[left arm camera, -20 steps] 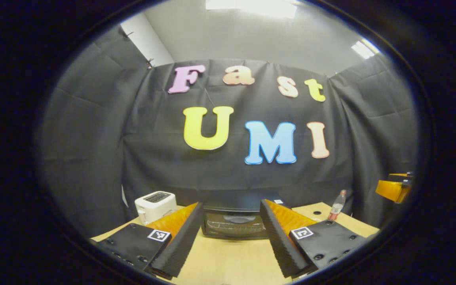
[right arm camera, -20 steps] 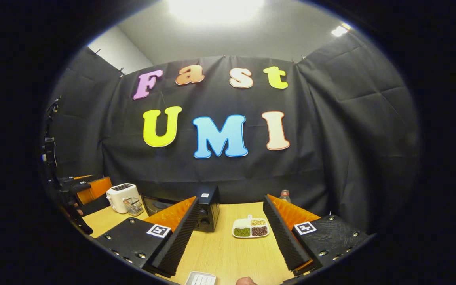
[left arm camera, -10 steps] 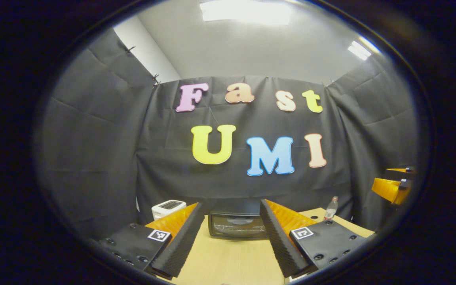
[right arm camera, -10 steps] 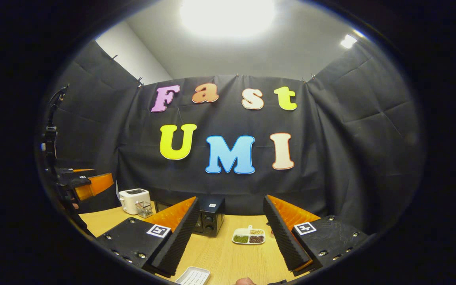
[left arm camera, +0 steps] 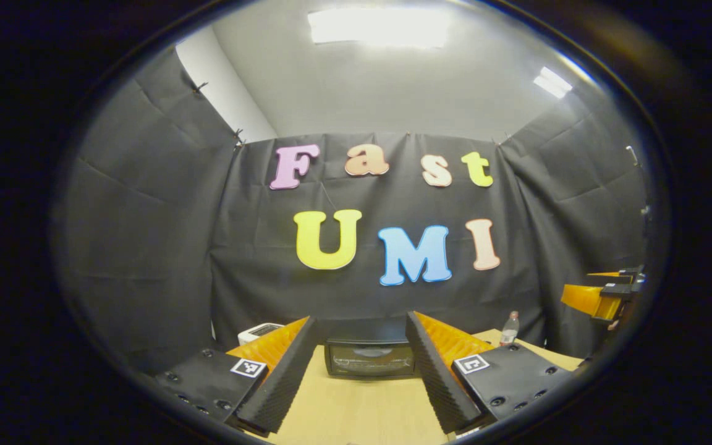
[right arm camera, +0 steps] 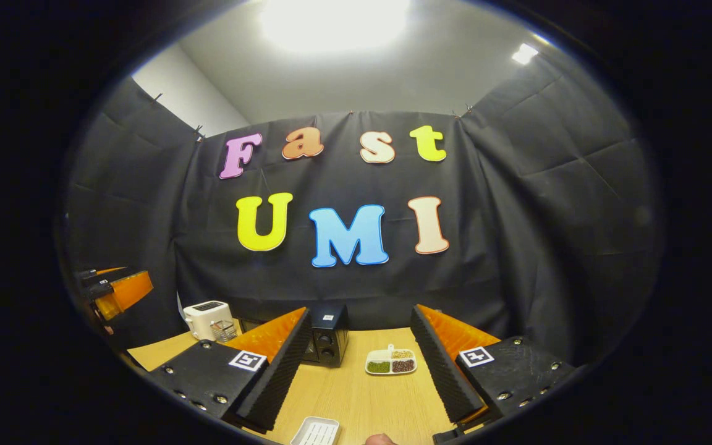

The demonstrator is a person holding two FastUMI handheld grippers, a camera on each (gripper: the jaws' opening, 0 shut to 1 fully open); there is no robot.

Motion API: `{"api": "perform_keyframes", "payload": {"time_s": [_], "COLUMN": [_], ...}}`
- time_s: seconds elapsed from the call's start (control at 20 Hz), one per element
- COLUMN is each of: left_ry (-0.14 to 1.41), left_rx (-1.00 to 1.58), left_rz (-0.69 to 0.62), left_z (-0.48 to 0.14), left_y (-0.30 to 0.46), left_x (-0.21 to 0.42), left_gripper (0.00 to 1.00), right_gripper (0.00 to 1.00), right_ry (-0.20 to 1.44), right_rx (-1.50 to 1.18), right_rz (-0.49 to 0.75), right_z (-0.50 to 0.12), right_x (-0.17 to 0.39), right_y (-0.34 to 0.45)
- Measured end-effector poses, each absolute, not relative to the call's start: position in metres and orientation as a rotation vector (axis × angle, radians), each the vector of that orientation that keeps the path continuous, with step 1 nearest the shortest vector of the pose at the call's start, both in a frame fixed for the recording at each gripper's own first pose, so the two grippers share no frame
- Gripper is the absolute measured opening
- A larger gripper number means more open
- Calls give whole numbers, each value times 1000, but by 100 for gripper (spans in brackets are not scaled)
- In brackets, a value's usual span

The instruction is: Open the electric oven with the left hand, put the food in, and close the electric oven.

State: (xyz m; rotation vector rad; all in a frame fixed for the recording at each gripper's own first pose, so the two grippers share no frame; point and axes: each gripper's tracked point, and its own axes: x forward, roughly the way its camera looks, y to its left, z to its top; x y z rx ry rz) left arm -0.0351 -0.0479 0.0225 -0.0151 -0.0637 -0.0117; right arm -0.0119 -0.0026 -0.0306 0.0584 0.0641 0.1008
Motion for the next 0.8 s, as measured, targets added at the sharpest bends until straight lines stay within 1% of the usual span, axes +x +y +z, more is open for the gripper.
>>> {"api": "perform_keyframes", "payload": {"time_s": [0.05, 0.1, 0.15, 0.3, 0.4, 0.5, 0.8], "left_ry": [-66, -68, -70, -68, -64, -51, -58], "left_rx": [-25, -34, -35, -15, -21, -26, -13], "left_rz": [-8, -8, -8, -9, -10, -4, 3], "left_z": [23, 25, 25, 24, 22, 18, 19], "left_y": [-46, -46, -44, -39, -38, -33, -26], "left_x": [-36, -37, -37, -37, -35, -35, -37], "left_gripper": [99, 99, 95, 95, 90, 99, 99], "right_gripper": [98, 98, 98, 98, 98, 98, 98], "right_ry": [68, 69, 67, 58, 49, 53, 57], "right_rx": [52, 50, 53, 58, 48, 48, 68], "right_rz": [99, 97, 96, 100, 103, 107, 99], "right_z": [-31, -30, -28, -25, -23, -25, -24], "right_x": [-10, -10, -10, -11, -13, -14, -16], "right_y": [-2, 0, 2, 10, 12, 15, 15]}}
